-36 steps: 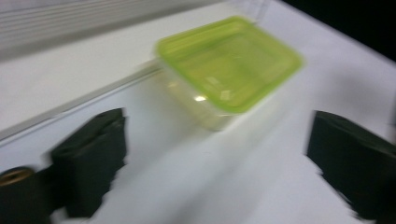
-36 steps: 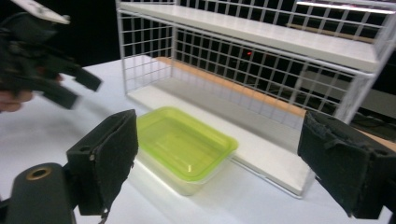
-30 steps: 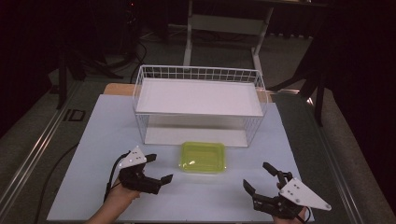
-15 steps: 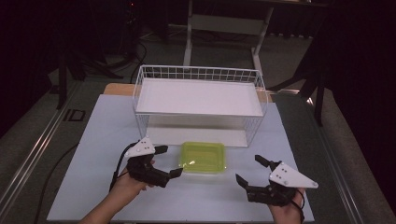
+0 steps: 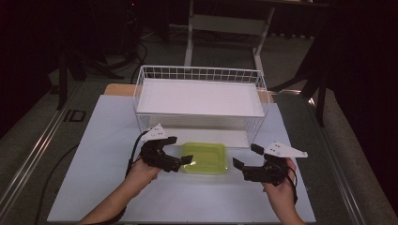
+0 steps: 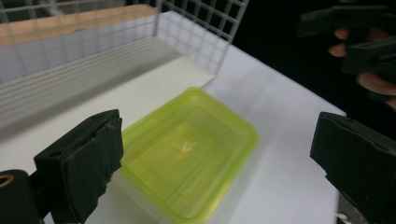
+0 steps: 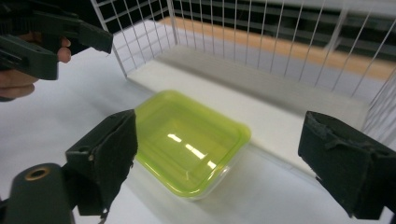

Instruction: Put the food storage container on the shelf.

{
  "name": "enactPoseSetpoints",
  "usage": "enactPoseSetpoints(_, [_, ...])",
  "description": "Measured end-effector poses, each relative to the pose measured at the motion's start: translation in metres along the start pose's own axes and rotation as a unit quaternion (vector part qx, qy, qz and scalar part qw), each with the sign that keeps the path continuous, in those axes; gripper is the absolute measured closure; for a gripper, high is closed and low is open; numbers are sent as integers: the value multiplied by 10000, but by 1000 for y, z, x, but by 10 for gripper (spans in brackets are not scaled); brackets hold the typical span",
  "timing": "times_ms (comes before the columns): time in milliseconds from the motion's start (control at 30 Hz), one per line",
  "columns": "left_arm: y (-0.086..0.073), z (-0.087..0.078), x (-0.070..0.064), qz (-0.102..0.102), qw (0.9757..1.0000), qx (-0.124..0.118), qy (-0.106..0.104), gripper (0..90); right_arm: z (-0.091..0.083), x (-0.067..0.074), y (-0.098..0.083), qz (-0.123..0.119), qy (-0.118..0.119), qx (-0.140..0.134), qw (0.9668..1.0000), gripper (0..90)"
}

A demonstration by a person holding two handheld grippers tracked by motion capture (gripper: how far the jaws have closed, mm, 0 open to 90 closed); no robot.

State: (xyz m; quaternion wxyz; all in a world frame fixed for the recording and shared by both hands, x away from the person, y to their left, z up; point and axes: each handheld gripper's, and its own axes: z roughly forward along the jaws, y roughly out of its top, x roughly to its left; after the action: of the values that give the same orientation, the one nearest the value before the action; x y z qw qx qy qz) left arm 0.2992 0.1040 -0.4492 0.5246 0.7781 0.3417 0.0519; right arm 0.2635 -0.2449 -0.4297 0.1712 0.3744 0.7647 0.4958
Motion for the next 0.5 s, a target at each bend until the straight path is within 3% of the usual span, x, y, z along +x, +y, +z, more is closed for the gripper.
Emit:
enactPoseSetpoints(67, [0, 3, 2, -91, 9999, 72, 63, 36, 4, -1, 0, 110, -22, 77, 9999, 118])
enactPoseSetpoints(133, [1, 9, 6, -241, 9993, 213, 189, 36, 13, -5, 0, 370, -44, 209, 9991, 117])
enactPoseSetpoints(200, [-1, 13, 11, -469, 9976, 400, 315, 37, 21, -8, 0, 569, -61, 353, 9977, 118])
enactPoseSetpoints(267, [-4, 17, 16, -677, 9959, 508, 304, 38, 28, -10, -2, 758, -60, 512, 9958, 137])
enactPoseSetpoints(400, [-13, 23, 27, -1115, 9895, 825, 397, 88, 44, -16, -6, 1183, 22, 754, 9901, 151])
enactPoseSetpoints(500, [-19, 26, 35, -1482, 9851, 792, 376, 132, 55, -21, -9, 1456, 74, 926, 9850, 160])
